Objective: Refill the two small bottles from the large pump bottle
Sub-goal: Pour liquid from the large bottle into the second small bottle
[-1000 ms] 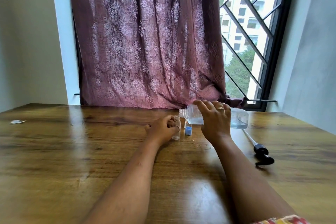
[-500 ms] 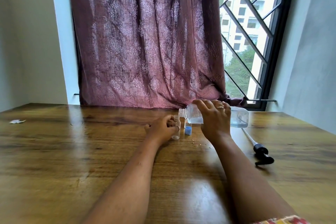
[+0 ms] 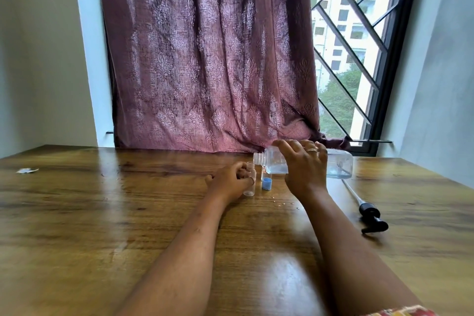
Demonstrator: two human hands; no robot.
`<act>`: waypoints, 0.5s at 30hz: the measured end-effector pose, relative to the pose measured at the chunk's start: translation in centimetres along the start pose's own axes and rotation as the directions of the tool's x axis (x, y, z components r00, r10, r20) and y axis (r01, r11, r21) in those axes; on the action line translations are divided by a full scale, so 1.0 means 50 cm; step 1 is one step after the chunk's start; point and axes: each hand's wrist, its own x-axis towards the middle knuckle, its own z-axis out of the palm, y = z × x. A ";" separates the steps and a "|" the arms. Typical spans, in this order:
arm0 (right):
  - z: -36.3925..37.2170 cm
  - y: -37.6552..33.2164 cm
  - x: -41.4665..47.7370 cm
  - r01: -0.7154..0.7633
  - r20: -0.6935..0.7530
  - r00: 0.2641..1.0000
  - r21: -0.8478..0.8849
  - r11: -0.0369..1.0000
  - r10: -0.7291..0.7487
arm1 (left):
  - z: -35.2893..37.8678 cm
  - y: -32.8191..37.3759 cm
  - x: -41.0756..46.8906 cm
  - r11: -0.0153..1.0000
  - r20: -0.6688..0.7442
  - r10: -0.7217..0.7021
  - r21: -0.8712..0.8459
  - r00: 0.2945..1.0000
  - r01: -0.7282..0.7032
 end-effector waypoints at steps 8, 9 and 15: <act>-0.004 -0.002 0.002 0.000 0.008 1.000 0.017 1.000 0.000 | 0.001 0.000 0.001 1.000 0.011 -0.003 0.000 1.000 0.003; -0.004 -0.002 0.002 0.000 0.011 1.000 0.015 1.000 0.000 | 0.001 0.000 0.001 1.000 0.008 -0.004 0.001 1.000 0.004; -0.005 -0.001 0.002 0.000 -0.005 1.000 0.005 1.000 0.000 | 0.004 -0.005 0.005 1.000 0.003 -0.009 -0.012 1.000 0.009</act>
